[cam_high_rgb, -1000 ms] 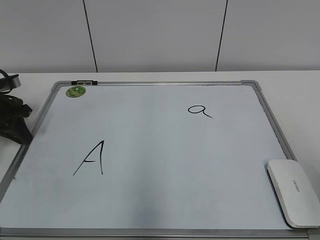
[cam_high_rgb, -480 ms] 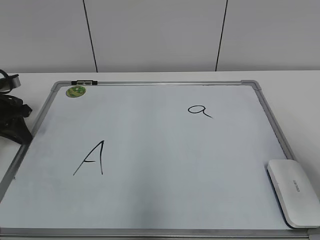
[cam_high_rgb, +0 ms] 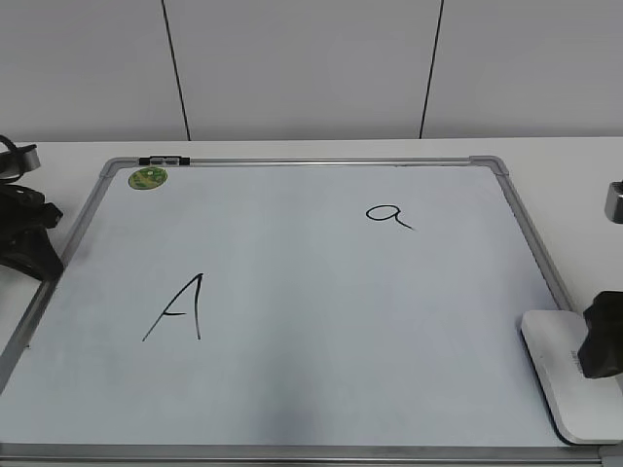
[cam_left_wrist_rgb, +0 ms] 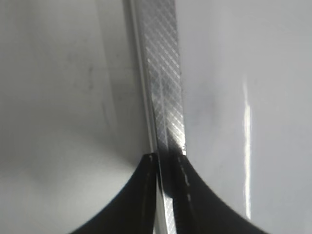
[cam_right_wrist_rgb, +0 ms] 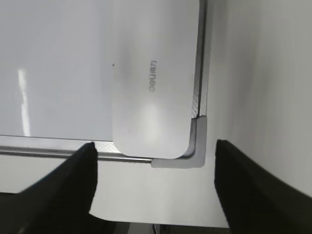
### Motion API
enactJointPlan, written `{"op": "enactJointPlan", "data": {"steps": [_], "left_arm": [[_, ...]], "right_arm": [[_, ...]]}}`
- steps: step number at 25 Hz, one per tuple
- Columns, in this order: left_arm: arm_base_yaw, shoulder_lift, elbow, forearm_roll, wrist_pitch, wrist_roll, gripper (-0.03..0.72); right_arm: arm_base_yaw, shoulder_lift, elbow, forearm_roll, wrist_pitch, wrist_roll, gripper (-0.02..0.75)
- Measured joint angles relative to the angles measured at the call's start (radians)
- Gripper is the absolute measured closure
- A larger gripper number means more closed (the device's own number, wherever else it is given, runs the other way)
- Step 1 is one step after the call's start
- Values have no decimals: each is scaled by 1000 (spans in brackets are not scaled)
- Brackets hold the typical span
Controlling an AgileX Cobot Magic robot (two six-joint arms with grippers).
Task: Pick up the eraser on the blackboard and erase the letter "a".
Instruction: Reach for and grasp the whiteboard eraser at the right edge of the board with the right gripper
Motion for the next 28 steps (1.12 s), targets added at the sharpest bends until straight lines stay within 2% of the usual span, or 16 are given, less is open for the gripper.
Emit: {"op": "enactJointPlan", "data": {"steps": [3, 7, 15, 28], "left_arm": [[0, 0, 0, 0, 0, 0, 638], [0, 0, 0, 0, 0, 0, 638], [0, 0, 0, 0, 0, 0, 638], [0, 0, 0, 0, 2, 0, 636]], "right_arm": [[0, 61, -2, 0, -46, 0, 89], [0, 129, -16, 2, -86, -8, 69], [0, 265, -98, 4, -100, -12, 69], [0, 355, -104, 10, -98, -14, 85]]}}
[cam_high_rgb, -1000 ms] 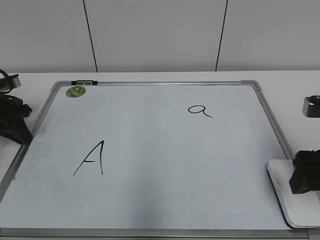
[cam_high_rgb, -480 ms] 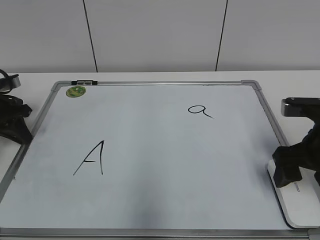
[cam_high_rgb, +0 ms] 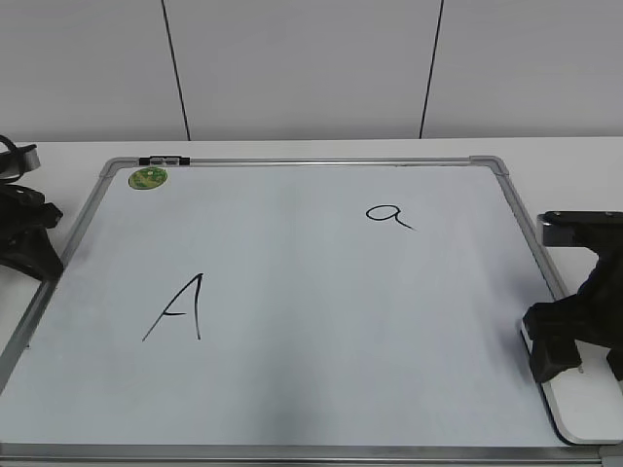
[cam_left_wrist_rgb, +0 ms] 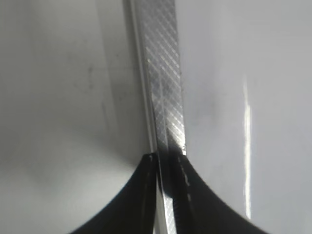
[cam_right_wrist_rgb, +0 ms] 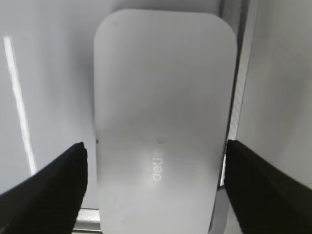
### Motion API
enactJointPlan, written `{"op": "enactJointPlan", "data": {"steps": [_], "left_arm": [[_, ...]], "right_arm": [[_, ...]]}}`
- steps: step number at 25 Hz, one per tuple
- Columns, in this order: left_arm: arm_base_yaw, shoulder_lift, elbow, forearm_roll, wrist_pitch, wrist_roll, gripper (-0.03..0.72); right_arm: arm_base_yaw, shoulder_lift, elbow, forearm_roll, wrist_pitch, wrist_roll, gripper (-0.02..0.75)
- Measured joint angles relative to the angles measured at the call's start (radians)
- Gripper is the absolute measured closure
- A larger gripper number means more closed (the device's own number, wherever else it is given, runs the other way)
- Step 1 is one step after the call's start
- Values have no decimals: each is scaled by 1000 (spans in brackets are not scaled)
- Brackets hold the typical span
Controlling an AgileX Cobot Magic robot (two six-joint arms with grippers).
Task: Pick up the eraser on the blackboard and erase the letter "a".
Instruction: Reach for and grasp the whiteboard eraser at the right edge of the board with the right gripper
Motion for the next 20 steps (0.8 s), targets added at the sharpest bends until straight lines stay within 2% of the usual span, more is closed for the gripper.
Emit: {"op": "enactJointPlan", "data": {"steps": [15, 20], "left_arm": [[0, 0, -1, 0, 0, 0, 636], [0, 0, -1, 0, 0, 0, 636]], "right_arm": [[0, 21, -10, 0, -9, 0, 113], [0, 21, -10, 0, -10, 0, 172]]}}
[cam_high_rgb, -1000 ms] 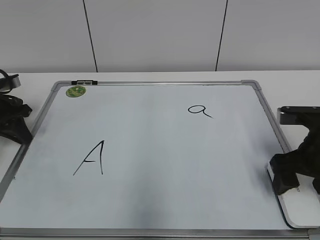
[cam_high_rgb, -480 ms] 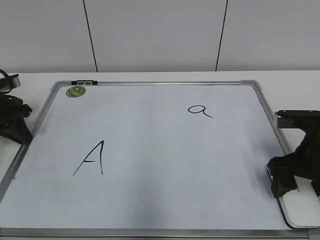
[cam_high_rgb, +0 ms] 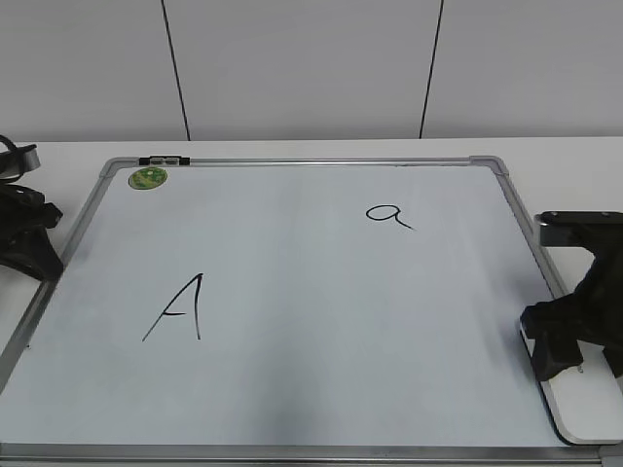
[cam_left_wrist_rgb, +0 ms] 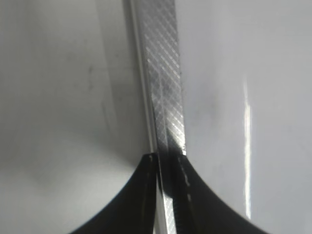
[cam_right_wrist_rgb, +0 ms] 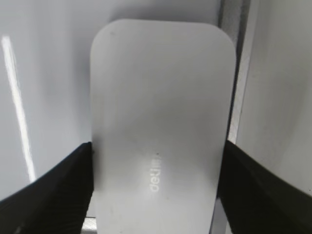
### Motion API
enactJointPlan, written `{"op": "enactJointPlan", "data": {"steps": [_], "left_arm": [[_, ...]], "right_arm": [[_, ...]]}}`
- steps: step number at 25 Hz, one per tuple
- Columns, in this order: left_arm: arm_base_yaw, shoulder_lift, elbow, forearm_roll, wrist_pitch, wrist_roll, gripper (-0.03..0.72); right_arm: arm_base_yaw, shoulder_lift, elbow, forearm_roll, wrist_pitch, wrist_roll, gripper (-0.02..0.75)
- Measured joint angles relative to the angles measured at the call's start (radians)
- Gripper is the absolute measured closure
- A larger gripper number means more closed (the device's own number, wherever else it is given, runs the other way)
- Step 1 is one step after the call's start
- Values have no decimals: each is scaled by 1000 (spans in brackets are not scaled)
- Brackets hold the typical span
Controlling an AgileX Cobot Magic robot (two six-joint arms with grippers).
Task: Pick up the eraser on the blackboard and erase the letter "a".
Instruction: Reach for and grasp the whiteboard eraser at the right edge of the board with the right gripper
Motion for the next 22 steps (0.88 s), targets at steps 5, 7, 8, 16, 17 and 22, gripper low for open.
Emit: {"op": "enactJointPlan", "data": {"steps": [5, 7, 8, 16, 17, 22], "left_arm": [[0, 0, 0, 0, 0, 0, 636], [0, 0, 0, 0, 0, 0, 636], [0, 0, 0, 0, 0, 0, 636], [0, 0, 0, -2, 0, 0, 636], [0, 0, 0, -2, 0, 0, 636], [0, 0, 0, -2, 0, 0, 636]], "right_arm": [[0, 0, 0, 0, 0, 0, 202], [0, 0, 0, 0, 0, 0, 212], [0, 0, 0, 0, 0, 0, 213], [0, 8, -29, 0, 52, 0, 214], [0, 10, -42, 0, 75, 0, 214], [0, 10, -103, 0, 177, -6, 214]]}}
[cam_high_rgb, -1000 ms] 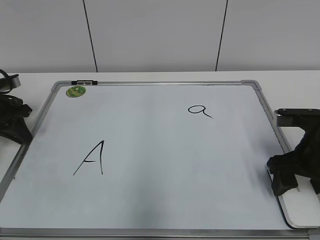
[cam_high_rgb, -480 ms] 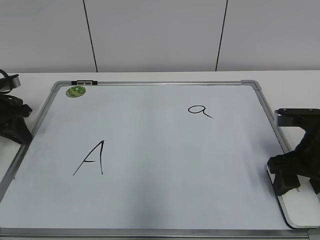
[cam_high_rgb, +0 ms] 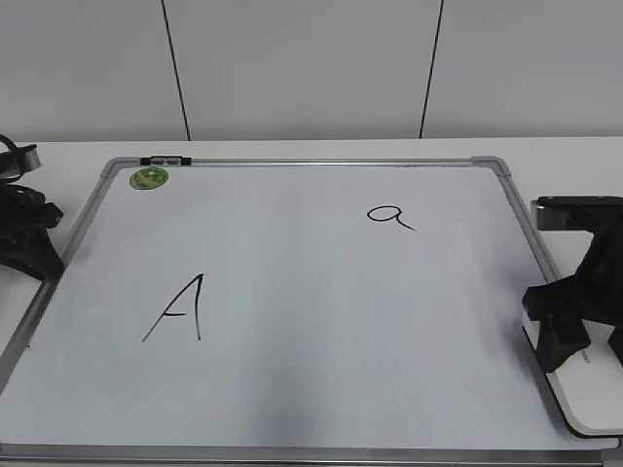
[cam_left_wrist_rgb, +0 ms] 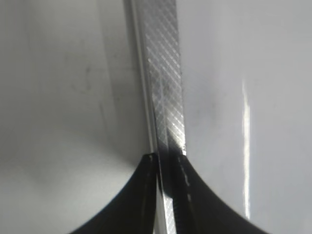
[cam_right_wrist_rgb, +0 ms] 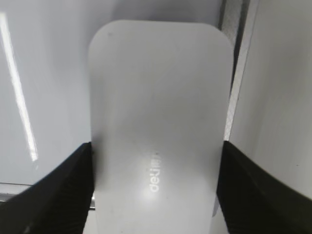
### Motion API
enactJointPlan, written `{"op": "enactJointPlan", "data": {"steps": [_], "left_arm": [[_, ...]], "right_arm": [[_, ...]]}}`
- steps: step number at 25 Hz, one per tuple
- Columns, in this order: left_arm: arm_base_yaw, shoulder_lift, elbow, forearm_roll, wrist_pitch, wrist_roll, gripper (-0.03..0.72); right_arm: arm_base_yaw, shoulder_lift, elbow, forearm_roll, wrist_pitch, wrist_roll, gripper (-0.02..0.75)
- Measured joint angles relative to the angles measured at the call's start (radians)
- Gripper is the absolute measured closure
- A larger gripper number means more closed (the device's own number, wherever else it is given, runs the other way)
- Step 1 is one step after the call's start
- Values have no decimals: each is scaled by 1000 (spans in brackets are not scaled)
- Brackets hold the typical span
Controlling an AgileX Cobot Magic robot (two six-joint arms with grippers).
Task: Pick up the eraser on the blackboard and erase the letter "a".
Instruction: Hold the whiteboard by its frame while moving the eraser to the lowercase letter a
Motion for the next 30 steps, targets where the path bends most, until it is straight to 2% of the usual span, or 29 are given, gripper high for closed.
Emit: {"op": "enactJointPlan", "data": {"steps": [8, 15, 30], "left_arm": [[0, 0, 0, 0, 0, 0, 636], [0, 0, 0, -2, 2, 0, 636], [0, 0, 0, -14, 2, 0, 636]], "right_arm": [[0, -53, -66, 0, 96, -19, 214], [0, -43, -235, 0, 173, -48, 215], [0, 288, -688, 37, 260, -85, 215]]}}
